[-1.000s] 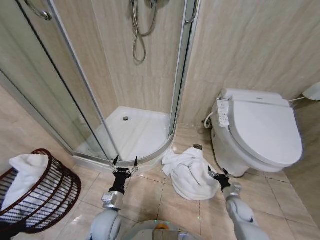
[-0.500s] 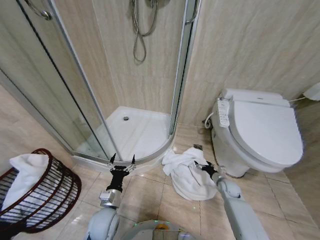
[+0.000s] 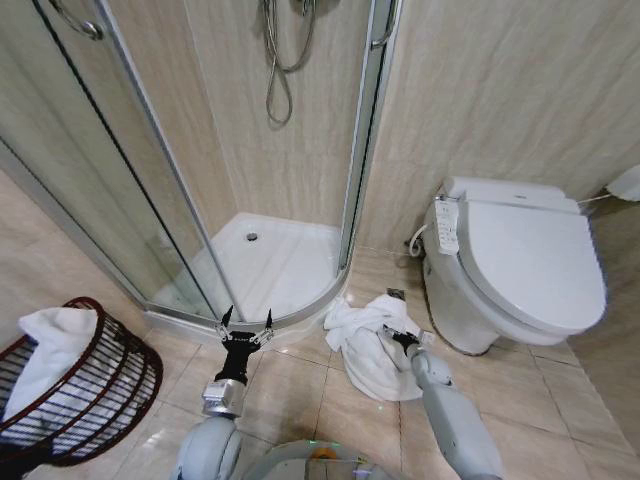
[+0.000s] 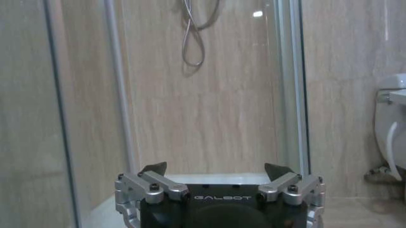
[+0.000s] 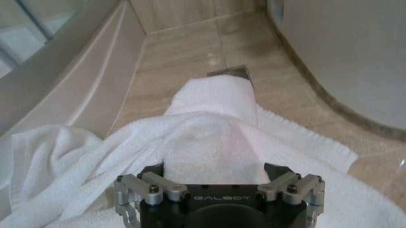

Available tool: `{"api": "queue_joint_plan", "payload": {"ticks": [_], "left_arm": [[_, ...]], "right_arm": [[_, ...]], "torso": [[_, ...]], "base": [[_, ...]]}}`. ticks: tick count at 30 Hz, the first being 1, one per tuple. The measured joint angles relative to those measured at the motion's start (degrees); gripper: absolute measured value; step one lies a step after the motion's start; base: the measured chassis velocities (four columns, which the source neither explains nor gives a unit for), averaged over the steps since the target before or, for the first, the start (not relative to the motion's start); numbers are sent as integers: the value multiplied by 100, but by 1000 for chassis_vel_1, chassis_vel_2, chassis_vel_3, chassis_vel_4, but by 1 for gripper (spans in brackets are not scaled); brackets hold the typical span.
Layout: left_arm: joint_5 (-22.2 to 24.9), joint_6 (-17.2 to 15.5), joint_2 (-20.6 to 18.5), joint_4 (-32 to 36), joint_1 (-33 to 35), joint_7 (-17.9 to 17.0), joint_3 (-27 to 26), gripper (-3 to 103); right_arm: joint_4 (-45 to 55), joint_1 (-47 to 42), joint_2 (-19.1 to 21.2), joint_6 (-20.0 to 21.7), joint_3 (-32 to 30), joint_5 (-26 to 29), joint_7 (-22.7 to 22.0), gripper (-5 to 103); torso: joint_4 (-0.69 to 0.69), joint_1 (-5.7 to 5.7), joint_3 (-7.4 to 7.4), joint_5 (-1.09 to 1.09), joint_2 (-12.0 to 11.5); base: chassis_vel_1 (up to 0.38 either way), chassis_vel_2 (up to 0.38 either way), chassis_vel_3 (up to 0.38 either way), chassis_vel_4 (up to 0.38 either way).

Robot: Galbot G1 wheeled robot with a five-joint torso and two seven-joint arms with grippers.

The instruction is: Discard the used towel into the hamper.

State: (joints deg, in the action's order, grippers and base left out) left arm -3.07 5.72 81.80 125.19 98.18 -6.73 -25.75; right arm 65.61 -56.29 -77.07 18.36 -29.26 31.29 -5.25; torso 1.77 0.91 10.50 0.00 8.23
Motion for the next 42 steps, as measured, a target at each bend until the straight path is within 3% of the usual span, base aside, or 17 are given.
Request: {"api": "queue_joint_plan", "payload": {"ticks": [8, 16, 23, 41, 42], "left_arm": [[-104, -37, -60, -27, -44, -16, 172, 100], [-123, -30, -72, -22, -40, -17, 196, 100], [-115, 14, -68, 1, -27, -20, 145, 100], [-89, 199, -13, 31, 6, -148, 112, 100], [-87, 209, -14, 31, 12, -150, 109, 100]], "right_arm": [[-132, 82, 74, 94, -89, 21, 359, 100], [-225, 143, 139, 238, -179, -207, 1334, 100], [-351, 289, -29, 296, -179, -249, 1003, 100], [-520, 261, -201, 845, -302, -292, 813, 103], [-525, 243, -201, 821, -314, -271, 813, 97]], "torso": [[0, 0, 0, 0, 0], [0, 0, 0, 0, 0], [1, -1, 0, 0, 0], [0, -1, 0, 0, 0], [0, 0, 0, 1, 0]], "base": [[0, 0, 0, 0], [0, 0, 0, 0], [0, 0, 0, 0], [0, 0, 0, 0], [0, 0, 0, 0]]}}
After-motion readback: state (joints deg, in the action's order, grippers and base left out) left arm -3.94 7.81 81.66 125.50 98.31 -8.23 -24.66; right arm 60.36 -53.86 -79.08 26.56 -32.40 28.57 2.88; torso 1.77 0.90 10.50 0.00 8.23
